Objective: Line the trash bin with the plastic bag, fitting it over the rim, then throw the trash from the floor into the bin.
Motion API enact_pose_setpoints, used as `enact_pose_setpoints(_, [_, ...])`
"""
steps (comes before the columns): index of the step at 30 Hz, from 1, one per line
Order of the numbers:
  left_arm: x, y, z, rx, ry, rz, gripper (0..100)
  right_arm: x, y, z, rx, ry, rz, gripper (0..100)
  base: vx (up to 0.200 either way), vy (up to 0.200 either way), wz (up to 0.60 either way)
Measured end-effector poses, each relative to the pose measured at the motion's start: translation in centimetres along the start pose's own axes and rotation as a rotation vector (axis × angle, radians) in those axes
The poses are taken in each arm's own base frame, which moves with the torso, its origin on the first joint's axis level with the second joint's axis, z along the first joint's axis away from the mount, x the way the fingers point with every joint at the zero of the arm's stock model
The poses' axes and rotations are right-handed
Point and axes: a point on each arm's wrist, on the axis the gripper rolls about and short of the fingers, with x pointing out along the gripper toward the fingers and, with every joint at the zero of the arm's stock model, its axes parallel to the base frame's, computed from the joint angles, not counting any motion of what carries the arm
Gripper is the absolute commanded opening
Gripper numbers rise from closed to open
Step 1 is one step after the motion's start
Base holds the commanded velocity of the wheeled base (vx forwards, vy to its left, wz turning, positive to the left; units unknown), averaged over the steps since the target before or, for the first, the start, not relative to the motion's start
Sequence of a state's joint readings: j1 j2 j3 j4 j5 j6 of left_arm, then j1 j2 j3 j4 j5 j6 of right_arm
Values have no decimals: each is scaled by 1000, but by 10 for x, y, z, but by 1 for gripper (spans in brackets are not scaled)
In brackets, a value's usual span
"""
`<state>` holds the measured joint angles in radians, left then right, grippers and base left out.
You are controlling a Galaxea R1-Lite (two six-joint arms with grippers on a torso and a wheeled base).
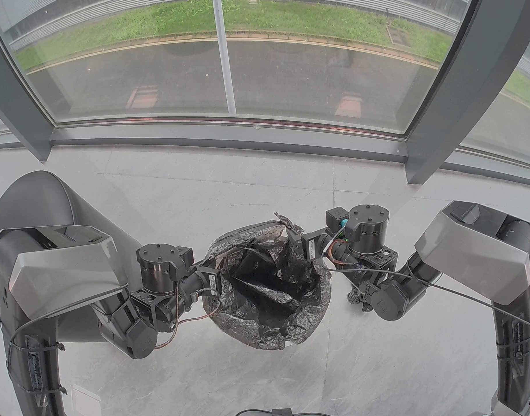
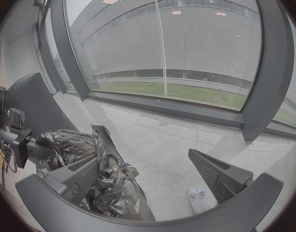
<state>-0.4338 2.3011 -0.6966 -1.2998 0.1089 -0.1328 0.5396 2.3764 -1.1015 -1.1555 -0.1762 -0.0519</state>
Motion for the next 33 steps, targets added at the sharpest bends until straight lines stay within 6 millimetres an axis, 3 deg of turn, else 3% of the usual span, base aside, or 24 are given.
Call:
enact_pose_setpoints(14, [2,-1,4,-9,-24,9,100,1,-2,0,2,-3,-6,100,0,0,0])
enact_pose_setpoints(33, [7,31,20,-47,-80,97,100,2,-10,0,11,-16,-25,100,0,0,0])
